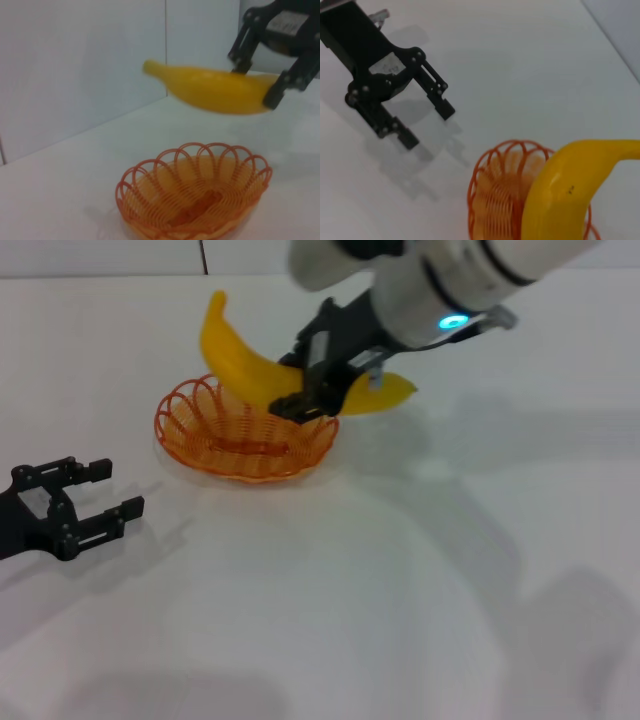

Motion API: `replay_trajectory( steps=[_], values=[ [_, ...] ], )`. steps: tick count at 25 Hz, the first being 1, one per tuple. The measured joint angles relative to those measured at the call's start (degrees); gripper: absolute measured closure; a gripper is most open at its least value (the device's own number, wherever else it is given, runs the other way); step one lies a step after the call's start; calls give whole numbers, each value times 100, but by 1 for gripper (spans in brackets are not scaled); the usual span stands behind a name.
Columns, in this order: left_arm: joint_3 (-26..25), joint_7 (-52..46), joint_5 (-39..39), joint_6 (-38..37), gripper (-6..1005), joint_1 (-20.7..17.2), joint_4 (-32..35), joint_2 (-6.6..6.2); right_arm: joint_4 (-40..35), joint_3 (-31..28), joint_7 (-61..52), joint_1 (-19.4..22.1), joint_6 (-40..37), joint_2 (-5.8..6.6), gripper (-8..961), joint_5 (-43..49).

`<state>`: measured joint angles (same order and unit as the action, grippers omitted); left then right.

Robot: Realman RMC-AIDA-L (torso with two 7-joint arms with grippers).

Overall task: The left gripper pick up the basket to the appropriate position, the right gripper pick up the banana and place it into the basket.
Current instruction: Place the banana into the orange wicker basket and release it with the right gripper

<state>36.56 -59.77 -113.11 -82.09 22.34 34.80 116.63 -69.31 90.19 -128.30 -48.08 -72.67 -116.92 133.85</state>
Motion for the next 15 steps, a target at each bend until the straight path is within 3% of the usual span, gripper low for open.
replay_trajectory(
  steps=[6, 15],
  values=[
    [9, 0, -23, 0, 349, 61, 0, 1, 826, 534, -195, -676, 648, -21, 412, -11],
    [9, 0, -80, 0, 349, 160, -61, 8, 1784, 1106, -253, -1176, 1423, -43, 388, -253]
  ],
)
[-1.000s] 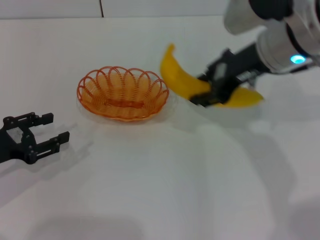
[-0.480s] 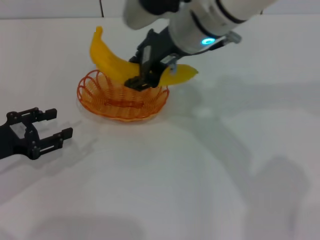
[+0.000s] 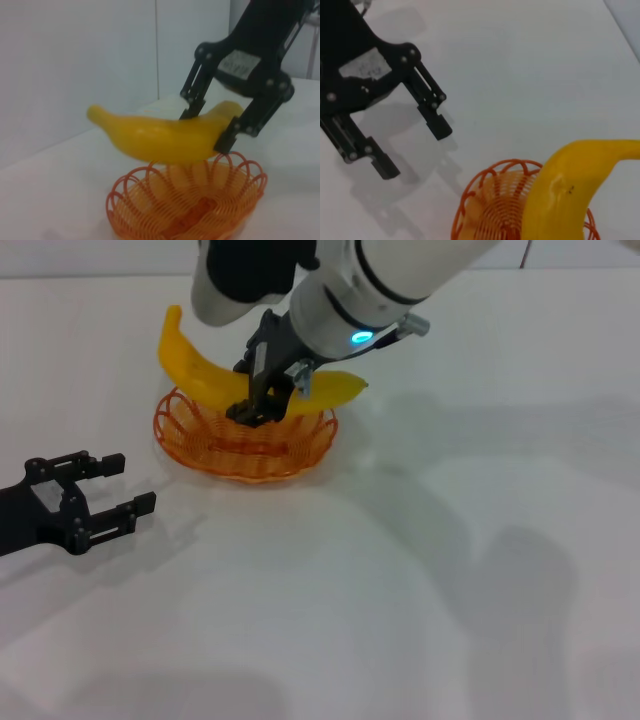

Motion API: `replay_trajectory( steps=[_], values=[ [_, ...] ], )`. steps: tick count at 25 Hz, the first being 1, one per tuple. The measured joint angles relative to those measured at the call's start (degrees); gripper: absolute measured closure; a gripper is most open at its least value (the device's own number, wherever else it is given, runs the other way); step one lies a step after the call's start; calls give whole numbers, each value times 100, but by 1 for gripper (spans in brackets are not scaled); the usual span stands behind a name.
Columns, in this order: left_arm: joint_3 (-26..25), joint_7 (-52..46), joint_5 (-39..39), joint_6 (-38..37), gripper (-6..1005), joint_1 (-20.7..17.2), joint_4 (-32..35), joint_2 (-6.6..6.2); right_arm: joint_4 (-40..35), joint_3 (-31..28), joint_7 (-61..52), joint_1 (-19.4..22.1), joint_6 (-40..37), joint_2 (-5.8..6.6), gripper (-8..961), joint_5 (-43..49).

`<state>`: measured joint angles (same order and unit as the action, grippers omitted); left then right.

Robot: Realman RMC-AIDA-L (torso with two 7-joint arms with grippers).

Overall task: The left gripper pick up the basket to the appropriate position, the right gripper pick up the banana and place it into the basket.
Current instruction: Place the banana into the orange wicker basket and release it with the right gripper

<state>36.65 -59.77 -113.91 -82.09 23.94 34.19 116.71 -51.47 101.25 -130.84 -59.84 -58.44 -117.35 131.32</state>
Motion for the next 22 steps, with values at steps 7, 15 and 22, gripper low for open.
replay_trajectory(
  steps=[7, 15, 22],
  values=[
    [0, 0, 0, 0, 350, 5, 0, -3, 195, 188, 13, -25, 366, -11, 369, -47],
    [-3, 0, 0, 0, 350, -53, 0, -9, 87, 151, 81, 192, 379, 20, 304, -105],
    [-12, 7, 0, 1, 350, -116, 0, -5, -575, -638, 954, 1020, -364, 55, 182, -562]
  ],
)
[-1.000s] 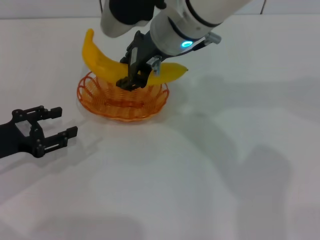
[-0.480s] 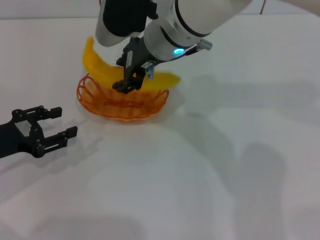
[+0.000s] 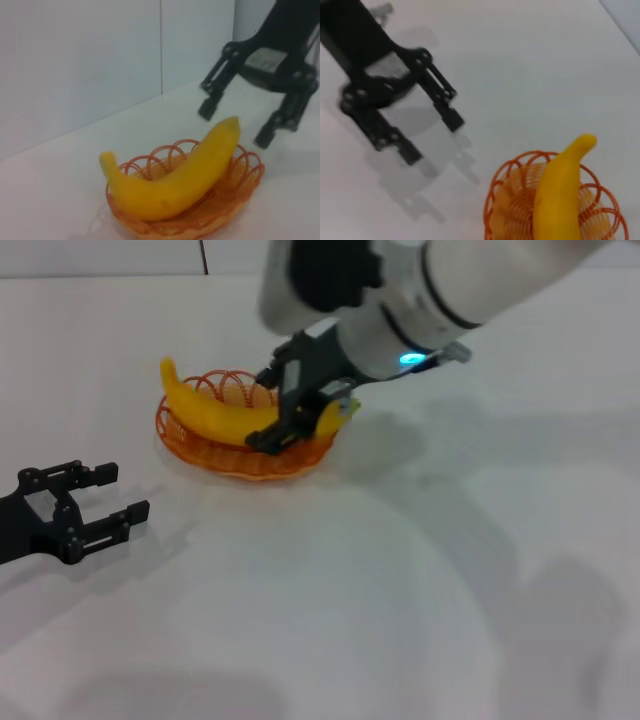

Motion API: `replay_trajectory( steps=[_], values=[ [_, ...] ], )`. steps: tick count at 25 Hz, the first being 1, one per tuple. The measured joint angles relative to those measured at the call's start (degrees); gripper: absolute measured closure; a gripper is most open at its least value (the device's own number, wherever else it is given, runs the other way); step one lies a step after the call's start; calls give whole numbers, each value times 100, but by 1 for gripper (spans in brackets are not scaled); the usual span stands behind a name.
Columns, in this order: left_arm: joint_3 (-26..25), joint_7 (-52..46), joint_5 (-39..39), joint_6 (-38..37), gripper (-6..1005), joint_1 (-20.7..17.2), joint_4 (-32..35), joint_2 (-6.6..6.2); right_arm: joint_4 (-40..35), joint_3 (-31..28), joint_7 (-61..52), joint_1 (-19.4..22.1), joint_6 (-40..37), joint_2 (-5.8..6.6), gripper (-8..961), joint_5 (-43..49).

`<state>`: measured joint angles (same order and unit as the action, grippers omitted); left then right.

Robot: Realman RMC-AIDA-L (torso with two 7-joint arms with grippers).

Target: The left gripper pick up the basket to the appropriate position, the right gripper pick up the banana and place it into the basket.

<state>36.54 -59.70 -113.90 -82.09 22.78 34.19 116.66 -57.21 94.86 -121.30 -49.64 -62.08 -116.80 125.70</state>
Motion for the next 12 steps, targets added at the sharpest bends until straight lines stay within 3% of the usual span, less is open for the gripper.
replay_trajectory(
  steps=[5, 12],
  values=[
    [-21, 10, 4, 0, 350, -9, 0, 5, -63, -1053, 963, 562, -607, 8, 176, -517],
    [-40, 19, 21, 0, 349, -10, -6, 7, 474, -2393, 2132, 1063, -1139, 34, 179, -1057]
  ],
)
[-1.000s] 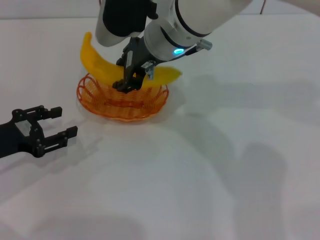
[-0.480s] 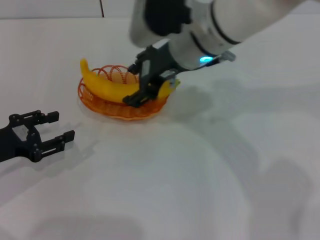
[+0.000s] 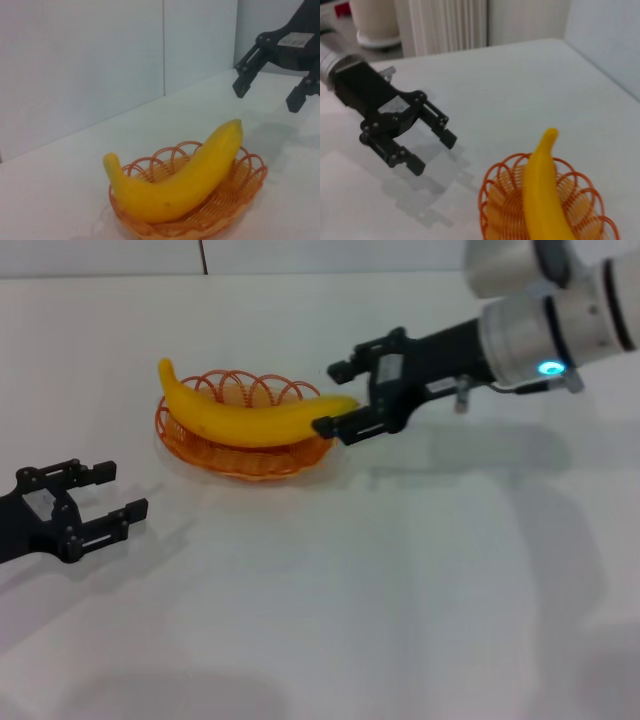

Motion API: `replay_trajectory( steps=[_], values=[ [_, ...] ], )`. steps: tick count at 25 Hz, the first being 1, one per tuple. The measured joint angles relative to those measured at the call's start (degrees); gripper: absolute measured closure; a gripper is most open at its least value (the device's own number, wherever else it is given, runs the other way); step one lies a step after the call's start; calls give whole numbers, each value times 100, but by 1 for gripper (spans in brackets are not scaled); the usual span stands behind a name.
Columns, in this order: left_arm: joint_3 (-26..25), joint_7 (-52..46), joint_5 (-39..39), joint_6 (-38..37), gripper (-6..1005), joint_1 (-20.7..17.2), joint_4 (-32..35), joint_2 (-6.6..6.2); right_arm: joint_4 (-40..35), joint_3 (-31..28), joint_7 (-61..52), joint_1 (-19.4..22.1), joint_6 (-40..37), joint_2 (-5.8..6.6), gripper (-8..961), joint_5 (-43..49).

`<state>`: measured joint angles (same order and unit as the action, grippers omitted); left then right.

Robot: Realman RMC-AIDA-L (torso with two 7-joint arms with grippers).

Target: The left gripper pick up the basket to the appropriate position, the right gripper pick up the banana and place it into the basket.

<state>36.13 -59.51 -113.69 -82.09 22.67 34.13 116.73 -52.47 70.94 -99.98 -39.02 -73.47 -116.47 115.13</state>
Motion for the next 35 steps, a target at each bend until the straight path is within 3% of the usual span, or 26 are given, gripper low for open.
replay_trajectory(
  steps=[8, 13, 21, 35],
  values=[
    [0, 17, 33, 0, 349, 22, -2, 9, 1007, -1465, 1177, 355, -616, 25, 179, -279],
    [-2, 42, 42, 0, 349, 31, -66, 15, 1461, -2019, 1611, 643, -734, 42, 179, -357],
    [-10, 94, 48, 0, 349, 58, -101, 19, 2136, -2370, 2177, 725, -430, 12, 179, -363],
    [-7, 100, 50, 0, 350, 117, -139, 11, 2194, -2338, 2443, 784, -291, 9, 179, -307]
  ],
)
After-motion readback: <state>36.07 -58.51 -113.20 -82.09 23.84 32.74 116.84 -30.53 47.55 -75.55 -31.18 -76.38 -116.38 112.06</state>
